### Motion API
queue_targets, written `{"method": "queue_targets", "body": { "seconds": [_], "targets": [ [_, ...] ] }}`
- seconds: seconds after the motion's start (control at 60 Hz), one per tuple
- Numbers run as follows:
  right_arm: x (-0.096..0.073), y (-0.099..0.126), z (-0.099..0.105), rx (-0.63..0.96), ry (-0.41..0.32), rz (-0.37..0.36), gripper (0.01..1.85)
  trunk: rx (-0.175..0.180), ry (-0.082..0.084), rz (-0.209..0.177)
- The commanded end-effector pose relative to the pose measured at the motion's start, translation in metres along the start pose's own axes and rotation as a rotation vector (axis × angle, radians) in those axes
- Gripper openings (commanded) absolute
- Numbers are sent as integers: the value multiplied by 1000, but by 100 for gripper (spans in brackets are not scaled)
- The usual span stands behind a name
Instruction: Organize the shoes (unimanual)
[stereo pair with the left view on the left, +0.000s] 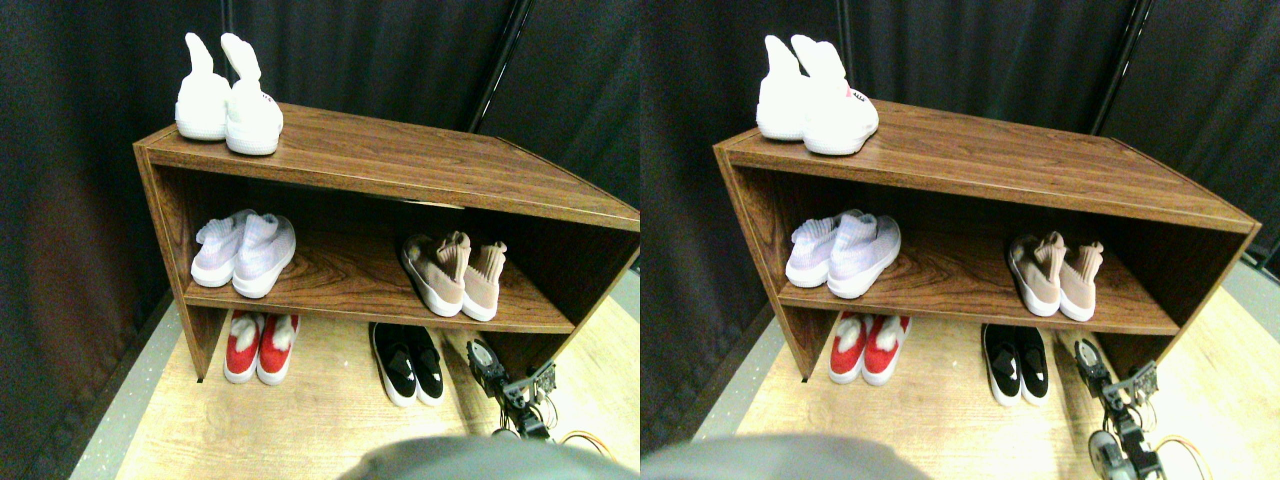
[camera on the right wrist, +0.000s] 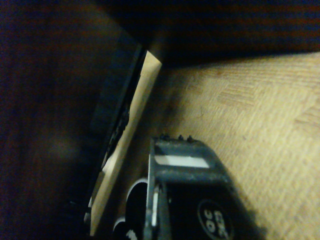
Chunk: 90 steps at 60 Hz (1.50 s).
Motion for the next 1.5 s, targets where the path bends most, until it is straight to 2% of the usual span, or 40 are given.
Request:
{"method": "queue_targets", "body": {
  "seconds": [0.017, 0.1, 0.2, 0.317, 0.433, 0.467, 0.5, 0.6, 0.633, 0.683, 0.8, 1.0, 1.117, 1.333, 1.5],
  "targets": [
    [-15, 15, 1, -21, 3, 104, 6, -4, -21, -5],
    [-29, 19, -1, -2, 67, 155, 6, 0, -27, -10],
    [-53, 28, -3, 8, 75, 169, 6, 4, -33, -17],
    [-72, 38, -2, 12, 99, 203, 6, 9, -46, -26],
    [-96, 52, 2, 44, 118, 243, 6, 12, -69, -38],
    [-104, 57, 4, 19, 132, 279, 6, 13, -73, -40],
    [-106, 59, 4, 17, 134, 287, 6, 12, -81, -44],
    [-130, 76, 9, -4, 103, 338, 6, 7, -98, -46],
    [-134, 79, 10, 4, 107, 345, 6, 5, -110, -44],
    [-141, 86, 12, 19, 135, 392, 6, 1, -118, -41],
    [-155, 101, 12, 2, 122, 416, 6, -10, -139, -29],
    [-164, 124, 6, -21, 127, 505, 6, -16, -161, -9],
    [-165, 132, 2, -9, 145, 524, 6, -14, -167, -3],
    [-161, 137, -8, -3, 169, 541, 6, -9, -165, 0],
    [-156, 136, -10, 18, 165, 530, 6, 0, -154, -3]
  ]
}}
